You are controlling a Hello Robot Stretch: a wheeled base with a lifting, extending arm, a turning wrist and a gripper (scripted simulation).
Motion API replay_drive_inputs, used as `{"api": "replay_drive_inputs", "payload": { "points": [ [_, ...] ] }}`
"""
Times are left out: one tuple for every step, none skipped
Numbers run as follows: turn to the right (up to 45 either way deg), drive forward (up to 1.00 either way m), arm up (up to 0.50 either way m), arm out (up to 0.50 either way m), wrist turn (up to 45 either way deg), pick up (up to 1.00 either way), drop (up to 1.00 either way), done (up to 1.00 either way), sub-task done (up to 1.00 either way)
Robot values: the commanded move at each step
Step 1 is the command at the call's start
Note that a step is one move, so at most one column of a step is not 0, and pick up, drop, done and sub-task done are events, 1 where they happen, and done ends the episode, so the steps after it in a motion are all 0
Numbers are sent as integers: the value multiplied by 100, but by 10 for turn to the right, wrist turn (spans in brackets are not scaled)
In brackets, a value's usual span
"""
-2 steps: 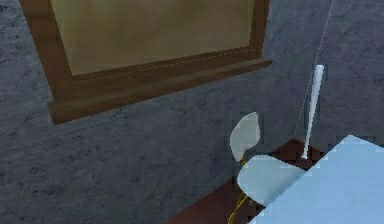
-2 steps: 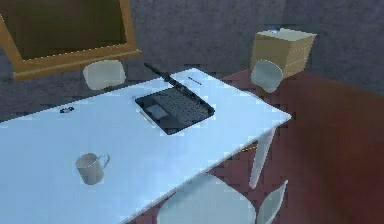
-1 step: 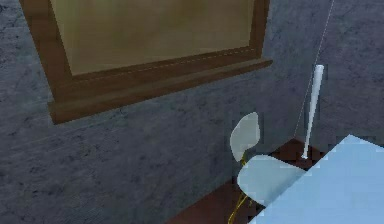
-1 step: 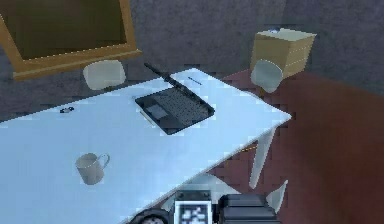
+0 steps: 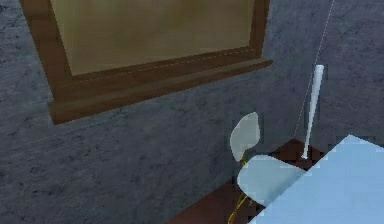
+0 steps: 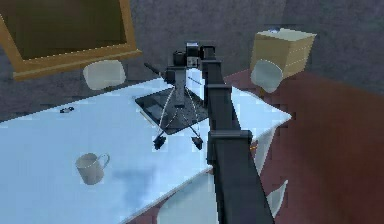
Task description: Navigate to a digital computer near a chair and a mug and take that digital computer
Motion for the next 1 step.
{"api": "replay_drive_inputs", "payload": {
  "points": [
    [0,0,0,0,450,0,0,0,0]
  ]
}}
